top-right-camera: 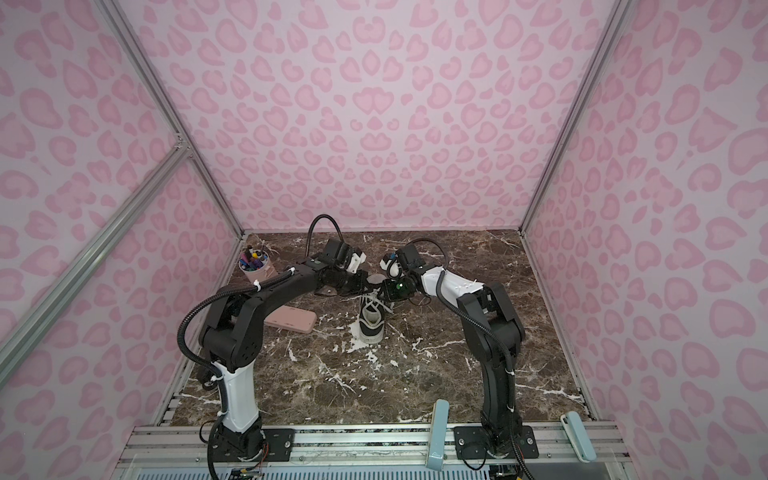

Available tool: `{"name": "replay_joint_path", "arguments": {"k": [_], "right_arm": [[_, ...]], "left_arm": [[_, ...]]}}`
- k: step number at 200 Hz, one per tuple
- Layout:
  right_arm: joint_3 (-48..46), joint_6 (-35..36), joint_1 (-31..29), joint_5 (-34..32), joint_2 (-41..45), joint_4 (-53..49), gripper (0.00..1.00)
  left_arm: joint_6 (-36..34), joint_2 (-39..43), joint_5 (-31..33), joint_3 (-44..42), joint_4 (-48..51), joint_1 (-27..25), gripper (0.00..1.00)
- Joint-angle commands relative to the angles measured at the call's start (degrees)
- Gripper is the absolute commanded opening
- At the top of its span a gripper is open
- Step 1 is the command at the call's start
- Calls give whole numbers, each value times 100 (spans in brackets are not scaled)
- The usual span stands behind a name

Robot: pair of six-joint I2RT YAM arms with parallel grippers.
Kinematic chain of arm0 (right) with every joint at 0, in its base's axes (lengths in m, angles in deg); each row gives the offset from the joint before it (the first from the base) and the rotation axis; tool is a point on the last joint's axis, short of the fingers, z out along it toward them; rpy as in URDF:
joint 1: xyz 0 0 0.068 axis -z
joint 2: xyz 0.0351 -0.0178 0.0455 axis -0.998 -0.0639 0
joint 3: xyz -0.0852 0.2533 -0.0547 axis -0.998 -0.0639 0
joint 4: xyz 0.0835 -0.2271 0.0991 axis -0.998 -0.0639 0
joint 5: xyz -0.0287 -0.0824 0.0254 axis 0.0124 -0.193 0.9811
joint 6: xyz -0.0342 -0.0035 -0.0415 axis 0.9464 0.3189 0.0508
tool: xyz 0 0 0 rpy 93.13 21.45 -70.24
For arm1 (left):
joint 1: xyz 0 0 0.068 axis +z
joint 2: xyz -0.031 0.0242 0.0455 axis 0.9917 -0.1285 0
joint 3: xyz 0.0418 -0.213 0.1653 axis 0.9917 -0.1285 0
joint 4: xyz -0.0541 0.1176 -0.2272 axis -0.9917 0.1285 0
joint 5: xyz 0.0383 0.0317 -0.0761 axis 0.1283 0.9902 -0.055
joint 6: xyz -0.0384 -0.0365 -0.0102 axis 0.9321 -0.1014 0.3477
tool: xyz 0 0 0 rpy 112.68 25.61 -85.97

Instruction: Tie the shoes

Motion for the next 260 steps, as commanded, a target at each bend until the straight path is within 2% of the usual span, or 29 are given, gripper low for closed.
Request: {"name": "replay_joint_path", "arguments": {"k": [1, 65, 140, 194, 260], "right_arm": [[-13, -36, 10, 6, -71, 102, 31], [8, -71, 29, 47, -202, 86, 29], [74, 42, -94, -240, -125, -82, 12], [49, -40, -95, -190, 68, -15, 0], [-180, -164, -86, -327, 333, 34, 0]], "left_arm": [[16, 18, -78, -16, -219, 7, 4], [29, 20, -77, -31, -223, 2, 4], [-2, 46, -46, -40, -208, 8, 4], [-12, 107, -20, -58, -183, 5, 4], [-28, 187, 33, -60, -156, 67, 4]]}}
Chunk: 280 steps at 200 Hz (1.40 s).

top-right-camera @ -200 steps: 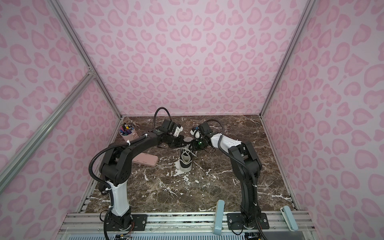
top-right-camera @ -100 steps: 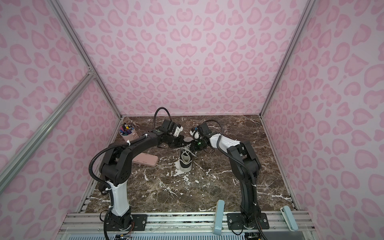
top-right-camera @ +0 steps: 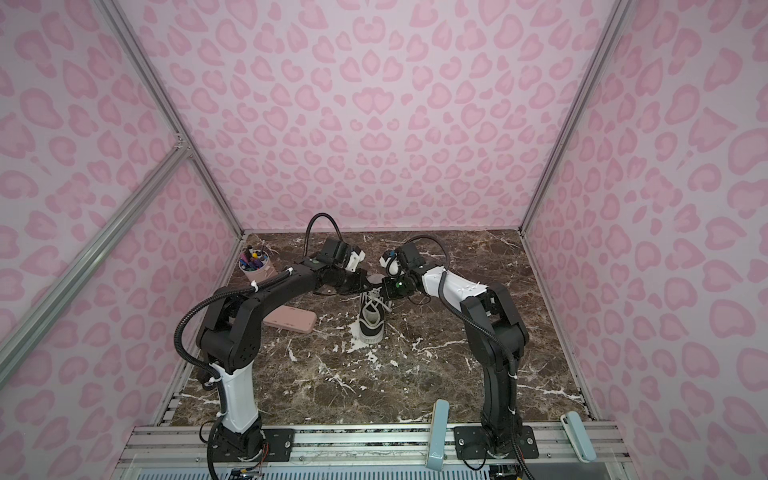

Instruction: Tie the shoes

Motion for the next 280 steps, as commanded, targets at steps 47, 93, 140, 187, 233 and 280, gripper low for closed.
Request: {"name": "replay_joint_path", "arguments": {"k": [47, 93, 140, 187, 233, 280], "right_arm": [[-272, -185, 20, -182, 186, 131, 0], [-371, -230, 24, -250, 246, 128, 0], [-447, -249, 33, -390, 238, 57, 0], [-475, -256, 59, -473, 242, 33, 0], [-495, -274, 90, -542, 210, -15, 0], [-509, -301, 86, -578, 201, -14, 0]], "left_arm": [[-48, 144, 64, -113, -81, 55, 4], [-50, 197, 162, -172, -89, 82, 4], [4, 241, 270, -259, -134, 88, 4], [51, 318, 419, -371, -198, 96, 4], [135, 376, 507, -461, -240, 128, 4], [162, 389, 506, -549, -291, 132, 4]]}}
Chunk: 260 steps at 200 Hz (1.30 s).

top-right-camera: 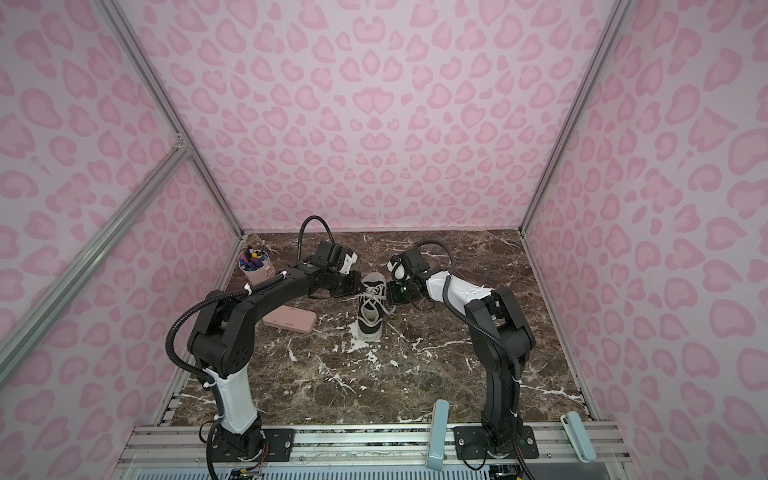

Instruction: Tie the shoes

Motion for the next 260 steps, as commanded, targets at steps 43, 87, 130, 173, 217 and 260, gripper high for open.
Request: {"name": "replay_joint_path", "arguments": {"k": [43, 87, 130, 173, 217, 260], "right_arm": [[-6, -2, 22, -240, -77, -131, 0], [-28, -39, 45, -262, -117, -132, 0], [-44, -39, 71, -292, -138, -163, 0], [-68, -47, 110, -311, -156, -166, 0], [-85, -56, 127, -345, -147, -185, 0], [-105, -74, 147, -349, -156, -180, 0]], "left_arm": [[41, 174, 304, -159, -137, 39, 4], [35, 209, 351, -159, -127, 60, 4], [38, 209, 342, -159, -136, 77, 4], [54, 219, 342, -363, -160, 100, 4], [46, 218, 350, -357, -152, 116, 4], [55, 226, 329, -372, -159, 135, 4]]}}
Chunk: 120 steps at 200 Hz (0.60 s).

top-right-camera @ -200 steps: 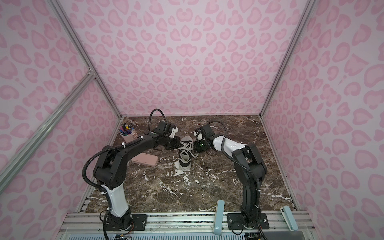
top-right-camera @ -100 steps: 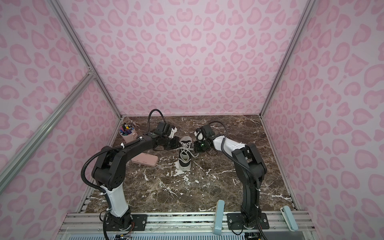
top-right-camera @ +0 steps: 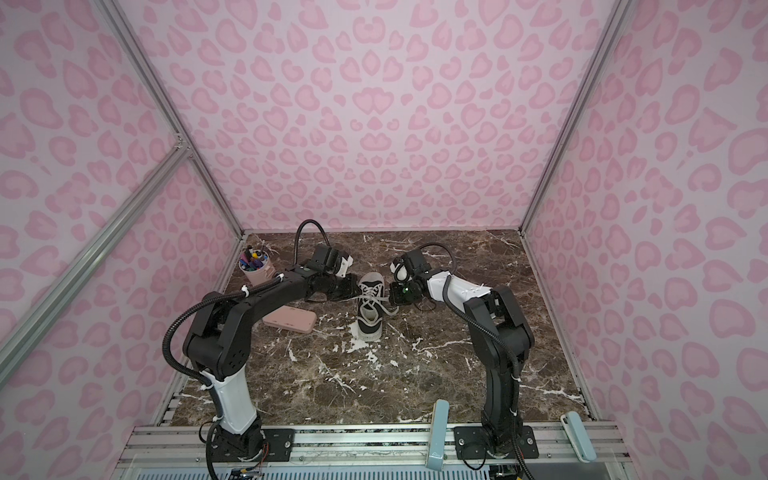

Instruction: Tie the shoes

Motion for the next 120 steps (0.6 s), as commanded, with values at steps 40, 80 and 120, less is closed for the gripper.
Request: {"name": "replay_joint_path", "arguments": {"k": [40, 80, 120], "right_arm": [[-63, -34, 43, -350, -75, -199, 0], [-65, -37, 65, -333, -84, -203, 0], [-48, -37, 78, -324, -94, -213, 0]], "left_arm": [[-21, 76, 226, -37, -17, 51, 4], [-19, 58, 227, -47, -25, 48, 4], [-30, 58, 228, -30, -23, 61, 4]]}}
